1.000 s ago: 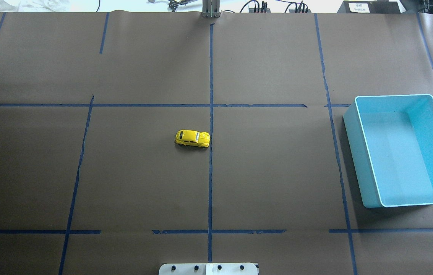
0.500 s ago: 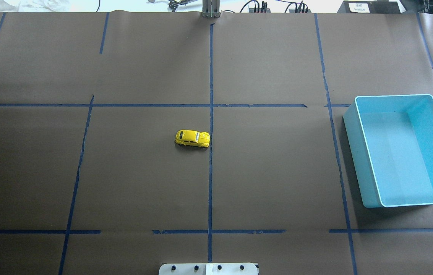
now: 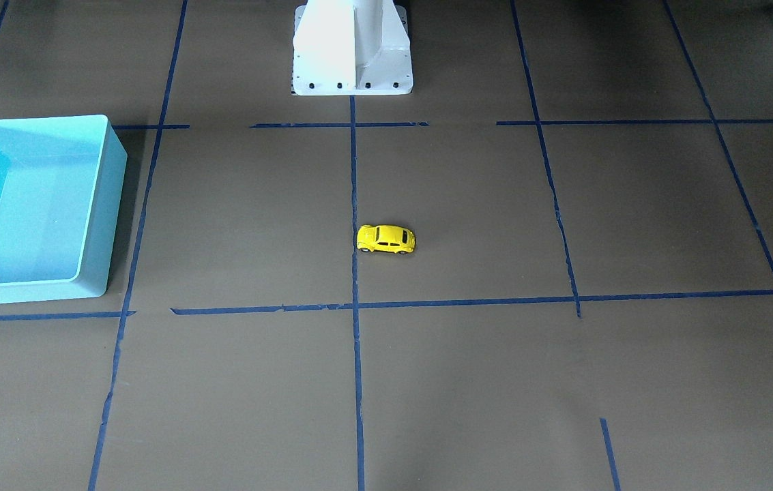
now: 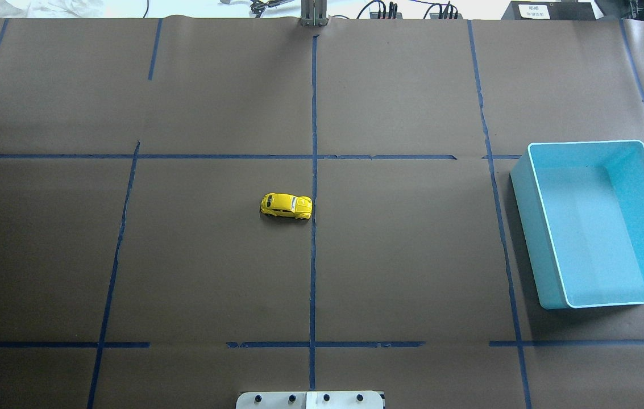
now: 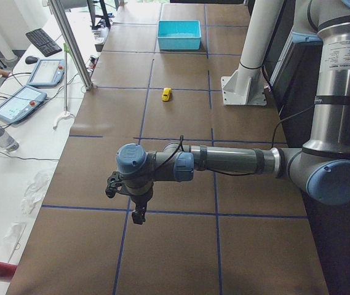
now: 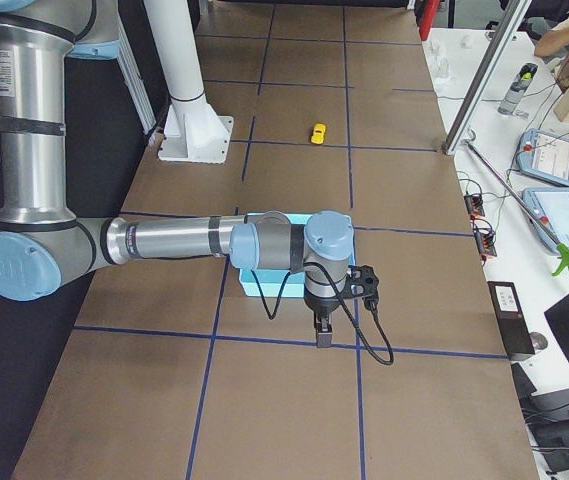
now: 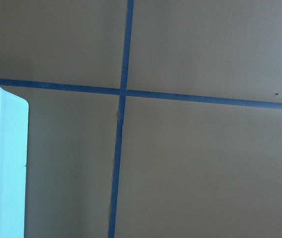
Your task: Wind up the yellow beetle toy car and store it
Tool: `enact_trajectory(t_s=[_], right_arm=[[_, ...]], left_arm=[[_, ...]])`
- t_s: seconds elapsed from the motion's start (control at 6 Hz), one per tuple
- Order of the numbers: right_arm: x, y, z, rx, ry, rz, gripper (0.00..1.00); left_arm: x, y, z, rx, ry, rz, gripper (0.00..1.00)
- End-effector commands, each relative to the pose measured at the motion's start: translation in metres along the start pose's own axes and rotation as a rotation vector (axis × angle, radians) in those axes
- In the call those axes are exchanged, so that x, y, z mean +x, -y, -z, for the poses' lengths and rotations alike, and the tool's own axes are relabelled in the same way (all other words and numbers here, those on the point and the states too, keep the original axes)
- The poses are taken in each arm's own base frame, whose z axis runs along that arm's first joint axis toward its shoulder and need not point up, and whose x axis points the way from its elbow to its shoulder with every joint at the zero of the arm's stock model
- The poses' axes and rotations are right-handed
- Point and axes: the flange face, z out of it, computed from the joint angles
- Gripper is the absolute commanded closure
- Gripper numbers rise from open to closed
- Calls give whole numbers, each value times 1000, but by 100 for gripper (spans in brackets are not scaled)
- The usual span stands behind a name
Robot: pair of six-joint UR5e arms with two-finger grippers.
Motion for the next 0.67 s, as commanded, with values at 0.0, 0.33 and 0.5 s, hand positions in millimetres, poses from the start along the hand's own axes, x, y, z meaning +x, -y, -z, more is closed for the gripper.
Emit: enact_trajectory(t_s=[0.0,0.33,0.5], right_arm=[[1,0,-1,-2,2,-3,0],[1,0,-1,-2,2,-3,0],[1,0,-1,-2,0,-2,0]], left_arm=[[49,39,-6,-11,-2,-103,0],[127,86,27,14,-4,-215,0],[162,113,66,16,-1,-229,0]])
